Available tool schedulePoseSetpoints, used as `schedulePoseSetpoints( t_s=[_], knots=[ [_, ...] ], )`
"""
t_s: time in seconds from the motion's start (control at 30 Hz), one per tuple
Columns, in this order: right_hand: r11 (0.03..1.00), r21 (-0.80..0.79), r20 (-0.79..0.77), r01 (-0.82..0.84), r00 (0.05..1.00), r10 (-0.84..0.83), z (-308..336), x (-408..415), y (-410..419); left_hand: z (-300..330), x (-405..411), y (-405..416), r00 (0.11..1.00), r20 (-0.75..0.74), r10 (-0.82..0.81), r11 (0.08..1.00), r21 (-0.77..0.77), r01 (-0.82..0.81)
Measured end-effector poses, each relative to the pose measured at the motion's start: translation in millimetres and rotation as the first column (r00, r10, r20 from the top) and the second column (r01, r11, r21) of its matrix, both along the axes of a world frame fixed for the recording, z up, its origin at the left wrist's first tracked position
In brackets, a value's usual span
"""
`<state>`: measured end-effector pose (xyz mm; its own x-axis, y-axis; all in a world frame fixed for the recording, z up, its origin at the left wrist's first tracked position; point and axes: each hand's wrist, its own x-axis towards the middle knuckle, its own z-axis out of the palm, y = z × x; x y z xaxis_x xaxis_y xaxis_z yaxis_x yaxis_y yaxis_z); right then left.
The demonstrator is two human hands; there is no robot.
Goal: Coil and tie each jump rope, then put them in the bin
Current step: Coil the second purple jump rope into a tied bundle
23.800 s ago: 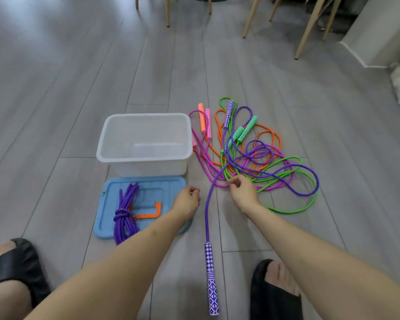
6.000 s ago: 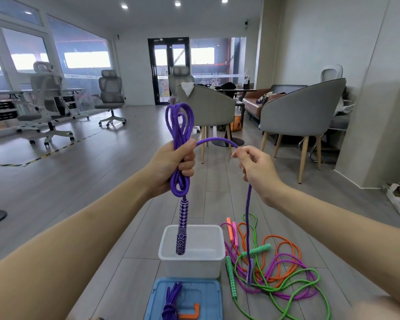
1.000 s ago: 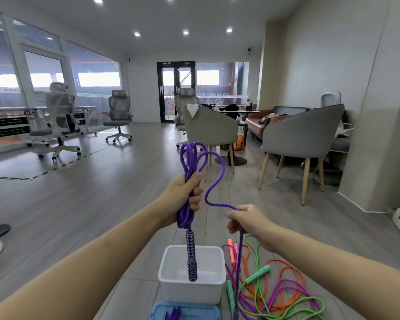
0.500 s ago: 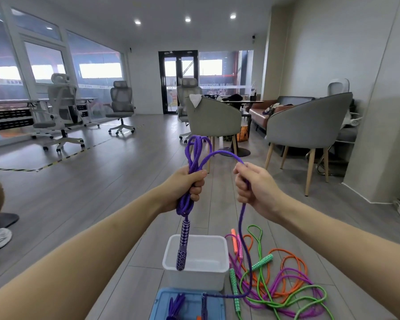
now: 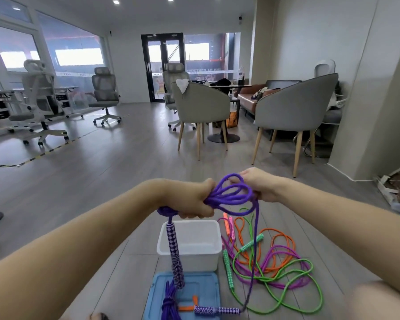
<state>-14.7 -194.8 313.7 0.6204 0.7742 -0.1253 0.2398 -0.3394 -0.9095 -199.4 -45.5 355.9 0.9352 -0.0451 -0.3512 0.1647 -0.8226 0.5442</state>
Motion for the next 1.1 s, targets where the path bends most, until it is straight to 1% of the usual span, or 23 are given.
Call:
schedulePoseSetpoints(
  t_s=[0.03, 0.07, 0.1, 0.17, 0.23, 0.3, 0.37, 0.43, 0.5, 0.57, 0.63, 0.7, 0.8, 0.87, 1.0, 1.1],
  knots=[
    [0.999, 0.019, 0.023, 0.033, 0.999, -0.033, 4.1, -3.4, 0.6, -15.3, 5.5, -0.3, 1.0, -0.019, 0.005, 0.994, 0.107, -0.003],
    [0.997, 0.051, 0.046, 0.051, 0.998, -0.053, 8.2, -8.2, 2.2, -30.1, 10.6, 0.5, 0.999, -0.037, 0.028, 0.986, 0.167, -0.021],
    [0.995, 0.092, 0.063, 0.044, 0.997, -0.05, 12.3, -15.1, 4.4, -43.3, 15.3, 2.6, 0.997, -0.049, 0.063, 0.98, 0.189, -0.053],
    [0.986, 0.161, 0.091, -0.037, 0.996, 0.023, 18.5, -33.7, 8.7, -62.4, 25.0, 10.0, 0.986, -0.038, 0.163, 0.976, 0.154, -0.155],
    [0.973, 0.173, 0.147, -0.15, 0.981, 0.125, 21.6, -55.7, 11.5, -68.5, 33.6, 17.1, 0.968, 0.035, 0.249, 0.967, 0.044, -0.25],
    [0.958, 0.158, 0.202, -0.241, 0.957, 0.207, 20.8, -71.0, 11.4, -66.1, 39.3, 24.5, 0.933, 0.099, 0.347, 0.933, -0.14, -0.332],
    [0.945, 0.16, 0.205, -0.285, 0.946, 0.251, 18.7, -72.9, 5.6, -56.4, 39.7, 33.9, 0.888, 0.09, 0.451, 0.838, -0.385, -0.386],
    [0.943, 0.133, 0.198, -0.306, 0.94, 0.277, 14.1, -62.6, -4.6, -41.4, 34.1, 40.5, 0.875, 0.065, 0.479, 0.74, -0.566, -0.364],
    [0.952, 0.109, 0.131, -0.287, 0.953, 0.273, 7.9, -49.4, -13.9, -26.8, 28.3, 45.4, 0.89, 0.058, 0.452, 0.67, -0.682, -0.295],
    [0.965, 0.108, 0.014, -0.237, 0.971, 0.237, 3.1, -38.2, -18.9, -14.5, 24.6, 46.0, 0.92, 0.063, 0.387, 0.602, -0.773, -0.2],
    [0.973, 0.092, -0.049, -0.212, 0.975, 0.217, 0.9, -30.6, -19.9, -8.2, 23.3, 40.2, 0.95, 0.059, 0.308, 0.551, -0.825, -0.128],
    [0.972, 0.05, -0.067, -0.228, 0.971, 0.231, -0.9, -26.9, -19.0, -4.5, 23.0, 28.9, 0.969, 0.045, 0.244, 0.519, -0.85, -0.091],
    [0.973, -0.028, -0.081, -0.23, 0.97, 0.227, -4.7, -22.2, -18.3, -2.9, 20.8, 18.6, 0.981, 0.01, 0.195, 0.527, -0.844, -0.096],
    [0.975, -0.037, -0.097, -0.22, 0.972, 0.216, -5.5, -16.6, -19.6, -2.1, 19.3, 17.5, 0.99, -0.032, 0.138, 0.537, -0.837, -0.102],
    [0.972, 0.042, -0.102, -0.233, 0.966, 0.236, 2.7, -7.7, -24.8, -0.9, 13.5, 13.6, 0.991, -0.13, 0.023, 0.559, -0.82, -0.121],
    [0.975, 0.091, -0.186, -0.202, 0.959, 0.216, 5.8, 4.3, -29.8, 0.8, 5.7, 13.9, 0.98, -0.19, -0.06, 0.577, -0.807, -0.121]
  ],
)
